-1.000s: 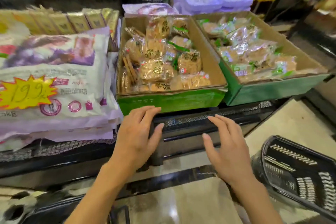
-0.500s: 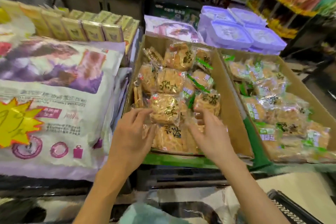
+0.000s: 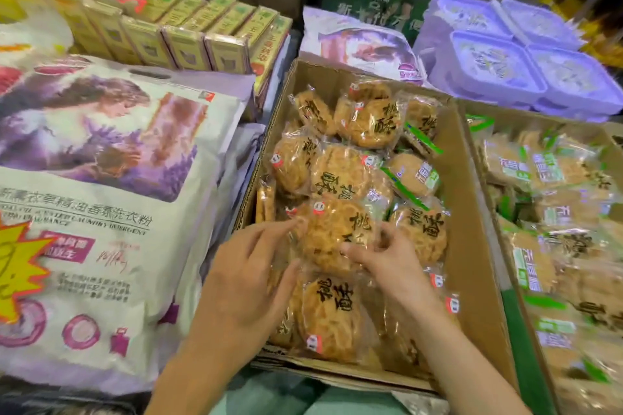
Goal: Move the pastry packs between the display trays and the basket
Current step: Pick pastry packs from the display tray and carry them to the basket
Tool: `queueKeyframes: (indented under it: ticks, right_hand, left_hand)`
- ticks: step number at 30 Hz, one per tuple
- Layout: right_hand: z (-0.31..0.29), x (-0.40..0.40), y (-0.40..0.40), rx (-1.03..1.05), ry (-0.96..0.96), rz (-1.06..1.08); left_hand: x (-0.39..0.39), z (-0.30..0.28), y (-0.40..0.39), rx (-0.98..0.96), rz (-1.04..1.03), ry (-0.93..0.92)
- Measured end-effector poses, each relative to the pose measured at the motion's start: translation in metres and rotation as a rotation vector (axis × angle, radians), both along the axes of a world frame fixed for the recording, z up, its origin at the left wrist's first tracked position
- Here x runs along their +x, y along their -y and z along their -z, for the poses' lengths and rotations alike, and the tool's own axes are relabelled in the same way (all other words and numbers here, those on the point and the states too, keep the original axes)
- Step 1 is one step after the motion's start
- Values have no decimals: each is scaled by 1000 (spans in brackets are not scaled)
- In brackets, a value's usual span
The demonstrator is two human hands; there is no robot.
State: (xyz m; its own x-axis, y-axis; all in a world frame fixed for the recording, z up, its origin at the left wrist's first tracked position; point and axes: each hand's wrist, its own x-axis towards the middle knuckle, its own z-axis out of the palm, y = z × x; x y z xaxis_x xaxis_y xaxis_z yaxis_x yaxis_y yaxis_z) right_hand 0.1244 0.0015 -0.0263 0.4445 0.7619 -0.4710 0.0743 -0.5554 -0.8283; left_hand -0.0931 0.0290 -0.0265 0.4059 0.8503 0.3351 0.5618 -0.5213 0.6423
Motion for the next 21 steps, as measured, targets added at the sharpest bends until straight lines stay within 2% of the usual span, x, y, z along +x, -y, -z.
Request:
queueKeyframes:
  ticks: [5,8,12,17,21]
  right_hand:
    - [-27,54,49,127,-233,203]
    - [-34,68,66,219,-268,325]
    - [-36,70,72,287,-324,377]
    - [-28,67,71,286,-278,385]
    - [-28,64,70,281,-291,363]
  left_hand:
    - [36,-9,-32,-37,107,-200]
    - [66,-8,-42,-205,131,-345]
    - [97,14,-48,-464,59,-446]
    - [116,29,-51,-605,-149,-292]
    - [119,28,-54,-679,-175,-249]
